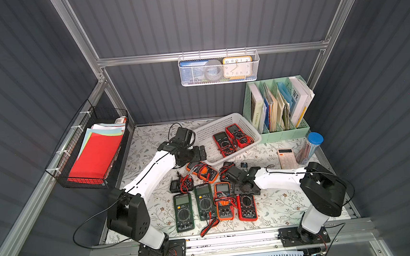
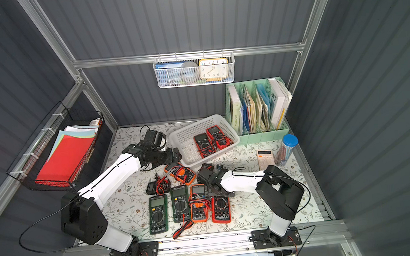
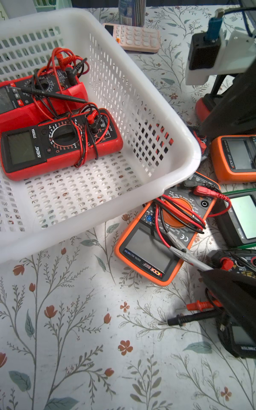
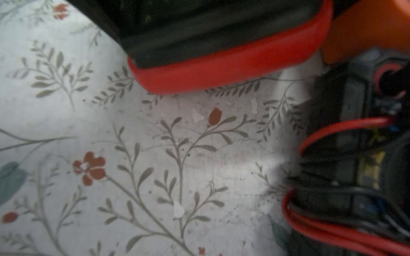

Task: Put the multimeter into the basket
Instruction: Pick up the multimeter from the center of the board.

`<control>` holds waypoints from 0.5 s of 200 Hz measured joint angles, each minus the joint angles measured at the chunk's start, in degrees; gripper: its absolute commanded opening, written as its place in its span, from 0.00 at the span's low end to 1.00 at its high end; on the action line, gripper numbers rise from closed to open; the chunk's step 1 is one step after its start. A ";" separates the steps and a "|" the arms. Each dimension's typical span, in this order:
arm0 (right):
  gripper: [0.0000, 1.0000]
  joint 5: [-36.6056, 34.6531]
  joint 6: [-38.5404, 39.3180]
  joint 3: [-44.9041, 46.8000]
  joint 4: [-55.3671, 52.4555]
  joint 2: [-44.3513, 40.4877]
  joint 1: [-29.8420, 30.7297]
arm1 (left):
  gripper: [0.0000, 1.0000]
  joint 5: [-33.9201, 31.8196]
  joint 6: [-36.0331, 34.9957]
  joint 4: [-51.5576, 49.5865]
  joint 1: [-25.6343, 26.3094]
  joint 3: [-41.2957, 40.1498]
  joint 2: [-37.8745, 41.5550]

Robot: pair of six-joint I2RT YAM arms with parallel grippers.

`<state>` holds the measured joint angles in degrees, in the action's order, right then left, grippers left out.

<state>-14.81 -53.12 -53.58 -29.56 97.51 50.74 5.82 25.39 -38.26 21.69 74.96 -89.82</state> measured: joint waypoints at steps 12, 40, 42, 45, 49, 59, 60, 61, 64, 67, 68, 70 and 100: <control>0.99 0.00 0.02 0.00 -0.02 -0.04 0.00 | 0.99 0.00 0.00 0.07 0.00 0.00 0.00; 0.88 -0.33 0.44 0.02 -0.11 -0.17 0.00 | 0.99 0.00 0.00 0.33 0.00 0.00 0.00; 0.86 -0.35 0.39 0.02 -0.13 -0.20 0.00 | 0.99 0.00 0.02 0.35 0.00 0.00 0.00; 0.85 -0.37 0.55 0.02 -0.13 -0.24 -0.02 | 0.99 0.00 0.02 0.35 0.00 0.00 0.00; 0.83 -0.44 0.57 0.02 -0.15 -0.26 -0.02 | 0.99 0.00 0.02 0.37 0.00 0.00 0.00; 0.78 -0.52 0.72 0.15 -0.11 -0.39 -0.24 | 0.99 0.00 0.02 0.42 0.00 0.00 0.00; 0.78 -0.52 0.74 0.15 -0.11 -0.42 -0.26 | 0.99 0.00 0.02 0.44 0.00 0.00 0.00; 0.78 -0.52 0.76 0.17 -0.09 -0.44 -0.28 | 0.99 0.00 0.02 0.44 0.00 0.00 0.00; 0.77 -0.50 0.87 0.28 -0.02 -0.52 -0.35 | 0.99 0.00 0.02 0.46 0.00 0.00 0.00; 0.77 -0.48 0.96 0.42 0.04 -0.66 -0.46 | 0.99 0.00 0.02 0.50 0.00 0.00 0.00; 0.77 -0.46 0.96 0.46 0.07 -0.68 -0.48 | 0.99 0.00 0.02 0.52 0.00 0.00 0.00; 0.77 -0.46 1.07 0.57 0.11 -0.81 -0.57 | 0.99 0.00 0.02 0.57 0.00 0.00 0.00; 0.77 -1.27 2.69 2.43 -1.18 -3.10 -3.96 | 0.99 0.00 0.09 1.27 0.00 0.00 0.00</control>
<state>-16.08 -50.43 -51.16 -30.74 94.41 46.78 5.82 25.47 -36.99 21.69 74.96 -89.82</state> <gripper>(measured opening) 0.937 0.992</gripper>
